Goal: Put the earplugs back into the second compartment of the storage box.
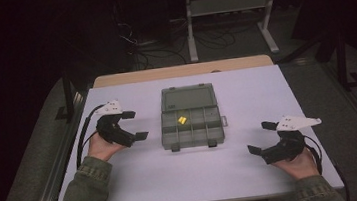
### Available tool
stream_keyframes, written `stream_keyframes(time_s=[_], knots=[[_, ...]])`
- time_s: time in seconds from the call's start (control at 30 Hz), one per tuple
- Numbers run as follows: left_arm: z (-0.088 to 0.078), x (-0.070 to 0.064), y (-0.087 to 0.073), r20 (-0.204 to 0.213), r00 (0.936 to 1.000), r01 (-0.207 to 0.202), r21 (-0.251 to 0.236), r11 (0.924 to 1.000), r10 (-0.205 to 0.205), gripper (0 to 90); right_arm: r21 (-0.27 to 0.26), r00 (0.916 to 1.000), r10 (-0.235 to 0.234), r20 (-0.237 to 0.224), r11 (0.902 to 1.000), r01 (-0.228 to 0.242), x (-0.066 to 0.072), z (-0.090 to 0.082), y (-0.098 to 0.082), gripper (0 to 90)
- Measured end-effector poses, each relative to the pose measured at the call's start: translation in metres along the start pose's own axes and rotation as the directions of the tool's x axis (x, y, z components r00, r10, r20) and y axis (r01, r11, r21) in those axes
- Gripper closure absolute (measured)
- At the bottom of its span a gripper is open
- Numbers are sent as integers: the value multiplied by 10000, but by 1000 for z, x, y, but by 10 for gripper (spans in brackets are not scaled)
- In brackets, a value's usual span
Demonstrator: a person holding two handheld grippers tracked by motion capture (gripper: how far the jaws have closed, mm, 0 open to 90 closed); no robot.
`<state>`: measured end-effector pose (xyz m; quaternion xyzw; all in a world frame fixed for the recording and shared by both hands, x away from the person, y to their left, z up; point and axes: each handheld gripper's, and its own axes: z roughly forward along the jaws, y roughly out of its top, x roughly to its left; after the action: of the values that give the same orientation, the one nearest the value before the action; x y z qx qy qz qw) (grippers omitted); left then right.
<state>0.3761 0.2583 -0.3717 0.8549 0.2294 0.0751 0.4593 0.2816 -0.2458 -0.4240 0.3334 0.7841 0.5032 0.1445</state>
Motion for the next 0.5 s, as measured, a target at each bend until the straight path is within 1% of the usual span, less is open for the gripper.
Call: stream_keyframes(time_s=[0.13, 0.3, 0.37, 0.43, 0.5], knots=[[-5, -3, -6, -116, 9999, -2, -70, 10000, 1, 0, 16, 10000, 5, 5, 10000, -5, 0, 0, 0, 0], [-12, -6, -14, -294, 9994, 155, -374, 9992, -166, 0, -2, 10000, -12, 17, 10000, 12, 0, 0, 0, 0], [-13, -6, -16, -323, 9993, 161, -379, 9992, -173, 0, -7, 10000, -7, 19, 10000, 7, 0, 0, 0, 0], [-16, -5, -21, -404, 9984, 390, -438, 9983, -408, 0, 3, 10000, -4, 15, 10000, 4, 0, 0, 0, 0], [-18, -6, -25, -481, 9979, 409, -548, 9977, -436, 0, -14, 10000, -4, 26, 10000, 4, 0, 0, 0, 0]])
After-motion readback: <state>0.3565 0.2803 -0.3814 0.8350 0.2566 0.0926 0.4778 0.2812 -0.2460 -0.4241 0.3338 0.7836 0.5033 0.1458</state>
